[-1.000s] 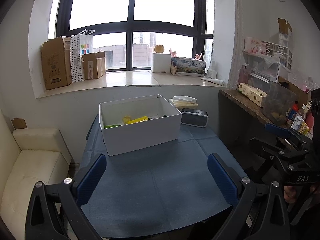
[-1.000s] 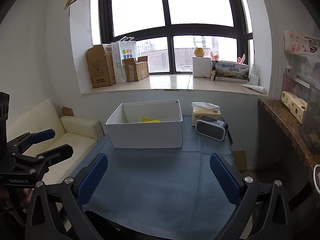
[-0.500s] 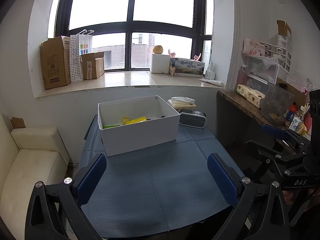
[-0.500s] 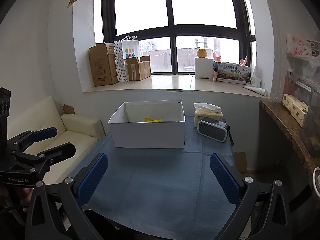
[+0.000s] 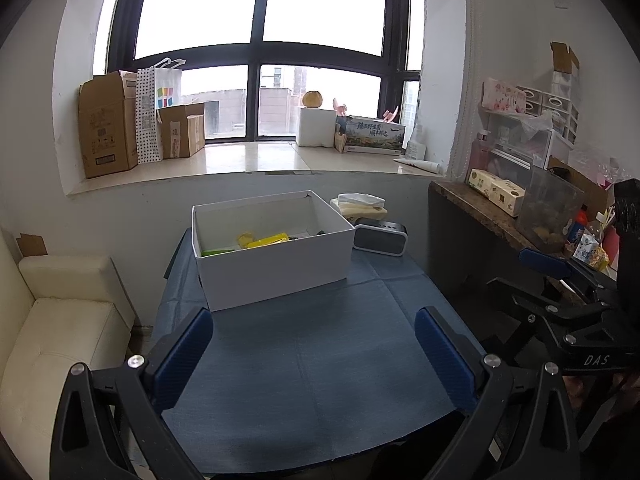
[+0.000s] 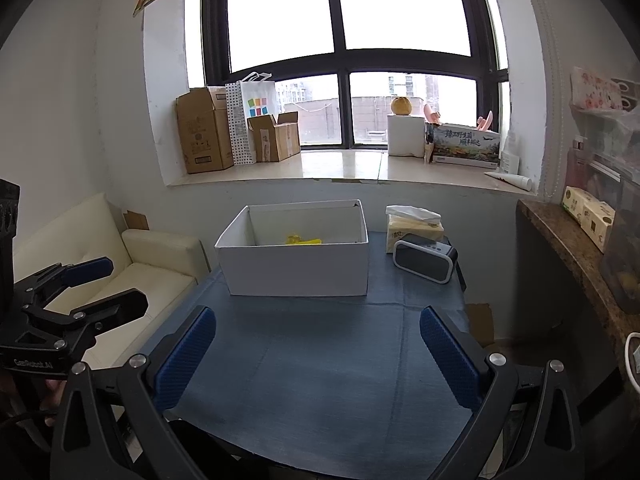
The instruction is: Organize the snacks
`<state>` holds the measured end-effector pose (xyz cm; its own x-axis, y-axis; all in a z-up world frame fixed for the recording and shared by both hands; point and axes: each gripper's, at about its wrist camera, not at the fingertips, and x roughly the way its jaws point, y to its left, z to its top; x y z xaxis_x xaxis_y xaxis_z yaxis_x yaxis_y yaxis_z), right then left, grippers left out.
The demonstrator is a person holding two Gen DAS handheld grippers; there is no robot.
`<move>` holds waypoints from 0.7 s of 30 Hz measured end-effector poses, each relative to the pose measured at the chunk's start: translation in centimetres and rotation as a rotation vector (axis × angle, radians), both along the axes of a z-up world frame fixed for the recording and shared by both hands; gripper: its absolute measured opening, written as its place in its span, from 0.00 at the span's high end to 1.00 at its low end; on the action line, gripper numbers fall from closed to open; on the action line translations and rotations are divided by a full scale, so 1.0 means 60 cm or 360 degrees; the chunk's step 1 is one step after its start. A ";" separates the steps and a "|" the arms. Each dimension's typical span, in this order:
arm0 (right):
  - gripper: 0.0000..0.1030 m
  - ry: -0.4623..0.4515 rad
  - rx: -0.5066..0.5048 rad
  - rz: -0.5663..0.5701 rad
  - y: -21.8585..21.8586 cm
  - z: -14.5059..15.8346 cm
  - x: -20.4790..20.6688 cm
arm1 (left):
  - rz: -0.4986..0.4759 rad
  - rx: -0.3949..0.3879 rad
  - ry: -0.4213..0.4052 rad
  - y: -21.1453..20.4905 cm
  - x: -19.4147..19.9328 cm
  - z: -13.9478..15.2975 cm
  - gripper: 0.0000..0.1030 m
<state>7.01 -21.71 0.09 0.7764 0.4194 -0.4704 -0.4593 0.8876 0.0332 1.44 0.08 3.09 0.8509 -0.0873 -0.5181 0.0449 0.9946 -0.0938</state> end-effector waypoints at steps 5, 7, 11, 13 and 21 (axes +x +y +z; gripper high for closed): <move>0.00 0.0004 0.0000 0.0004 0.001 0.000 -0.001 | -0.0001 0.0002 0.0006 0.001 -0.001 0.000 0.00; 0.00 0.0007 0.0001 0.0009 0.001 0.000 -0.001 | -0.0007 -0.0005 0.0004 0.000 -0.001 -0.001 0.00; 0.00 0.0007 -0.0001 0.0008 0.001 0.001 -0.001 | -0.0015 -0.0007 0.0008 0.000 0.002 -0.002 0.00; 0.00 0.0007 0.0000 0.0006 0.001 0.000 -0.001 | -0.0015 -0.0003 0.0006 -0.002 0.002 -0.001 0.00; 0.00 0.0008 0.0003 0.0005 0.000 -0.001 -0.002 | -0.0006 -0.0009 0.0001 -0.002 -0.001 -0.002 0.00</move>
